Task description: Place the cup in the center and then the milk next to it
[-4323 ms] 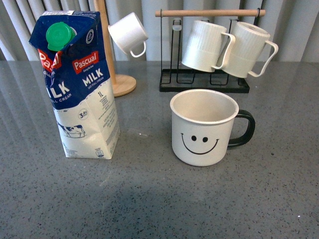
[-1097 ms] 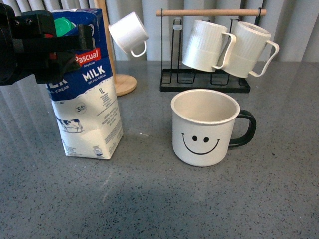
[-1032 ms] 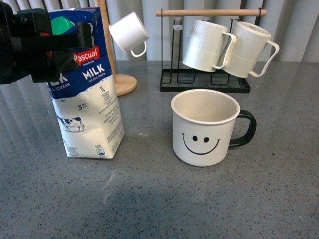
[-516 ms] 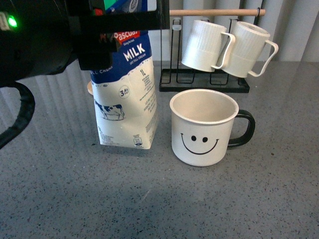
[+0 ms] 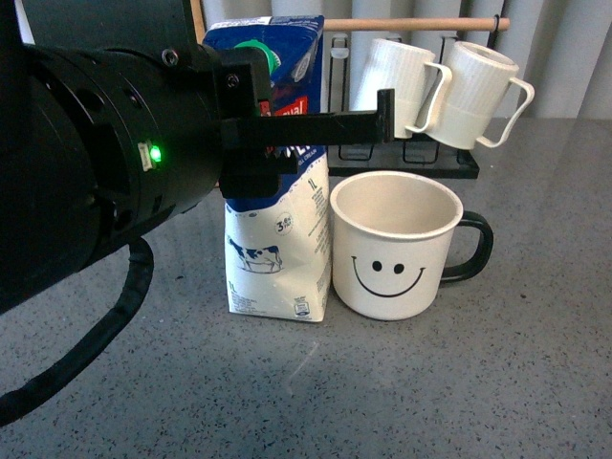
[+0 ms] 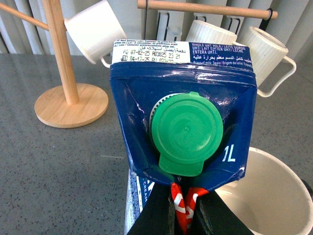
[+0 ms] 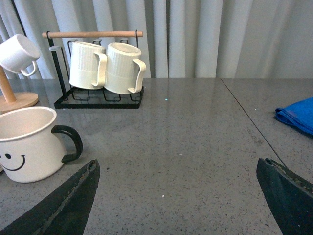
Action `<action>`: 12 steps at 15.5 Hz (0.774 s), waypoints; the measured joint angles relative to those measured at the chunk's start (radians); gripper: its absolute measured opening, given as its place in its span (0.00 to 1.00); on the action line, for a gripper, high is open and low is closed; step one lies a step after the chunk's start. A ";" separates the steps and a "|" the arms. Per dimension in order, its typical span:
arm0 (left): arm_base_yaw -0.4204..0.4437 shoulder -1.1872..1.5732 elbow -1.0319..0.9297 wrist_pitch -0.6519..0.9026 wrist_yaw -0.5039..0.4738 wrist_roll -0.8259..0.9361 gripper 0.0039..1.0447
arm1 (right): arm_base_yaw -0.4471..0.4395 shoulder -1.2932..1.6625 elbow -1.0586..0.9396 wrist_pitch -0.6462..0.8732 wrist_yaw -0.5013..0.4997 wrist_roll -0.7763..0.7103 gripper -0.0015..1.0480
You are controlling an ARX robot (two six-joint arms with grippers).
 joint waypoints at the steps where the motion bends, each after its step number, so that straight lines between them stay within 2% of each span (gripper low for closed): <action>1: -0.002 0.004 0.000 0.010 -0.009 -0.003 0.03 | 0.000 0.000 0.000 0.000 0.000 0.000 0.94; 5: -0.003 0.023 -0.002 0.035 -0.028 -0.005 0.03 | 0.000 0.000 0.000 0.000 0.000 0.000 0.94; 12: -0.005 0.022 -0.002 0.028 -0.021 -0.028 0.73 | 0.000 0.000 0.000 0.000 0.000 0.000 0.94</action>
